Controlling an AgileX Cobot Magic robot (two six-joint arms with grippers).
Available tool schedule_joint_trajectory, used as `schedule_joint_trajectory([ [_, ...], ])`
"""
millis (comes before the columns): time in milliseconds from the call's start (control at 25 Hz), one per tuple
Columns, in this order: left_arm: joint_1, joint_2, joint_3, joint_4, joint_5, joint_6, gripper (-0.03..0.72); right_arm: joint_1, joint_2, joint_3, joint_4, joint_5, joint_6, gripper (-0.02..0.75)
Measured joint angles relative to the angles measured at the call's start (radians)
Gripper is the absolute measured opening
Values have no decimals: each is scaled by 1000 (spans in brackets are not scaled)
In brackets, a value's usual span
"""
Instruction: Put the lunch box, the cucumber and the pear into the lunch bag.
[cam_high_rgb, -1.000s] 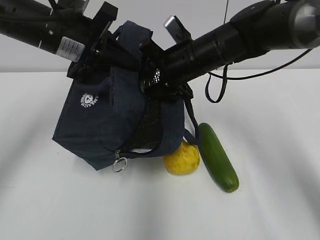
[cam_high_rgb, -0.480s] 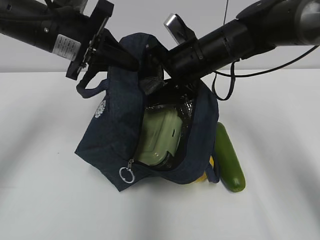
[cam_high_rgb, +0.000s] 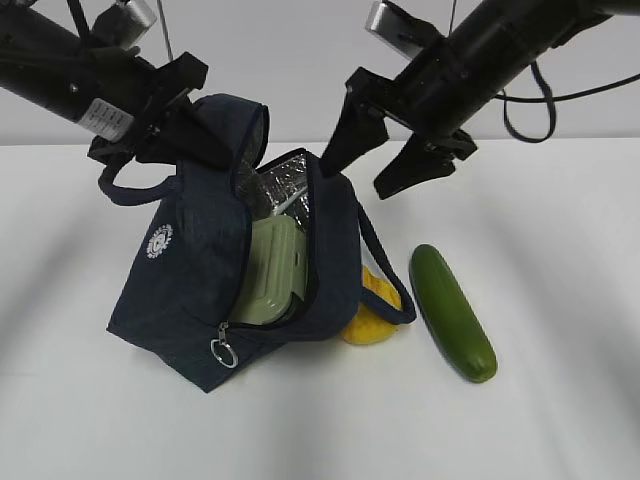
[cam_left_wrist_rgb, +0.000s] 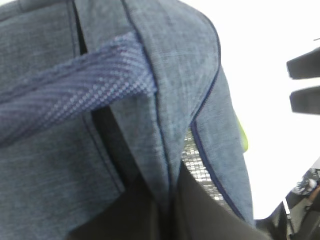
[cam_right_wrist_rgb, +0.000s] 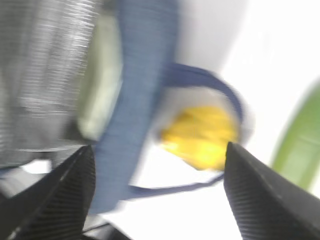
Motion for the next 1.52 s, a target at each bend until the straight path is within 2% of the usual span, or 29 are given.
schedule_joint_trajectory([
  [240,9,0,0,89,-13,-30,-1,0,-44,1,-377,13,180,591],
  [320,11,0,0,118,-13,-35,-1,0,-44,27,-476,14,231,590],
  [400,14,0,0,135,-13,-40,-1,0,-39,67,-524,14,248,589],
  [600,19,0,0,157,-12,-42,-1,0,17,171,-545,14,259,587],
  [880,19,0,0,158,-9,-43,-1,2,114,181,-541,-43,259,585],
  [1080,19,0,0,158,-9,-43,-1,42,126,181,-541,-116,246,585],
  [1520,19,0,0,158,-8,-43,-1,60,135,181,-608,-183,289,584],
])
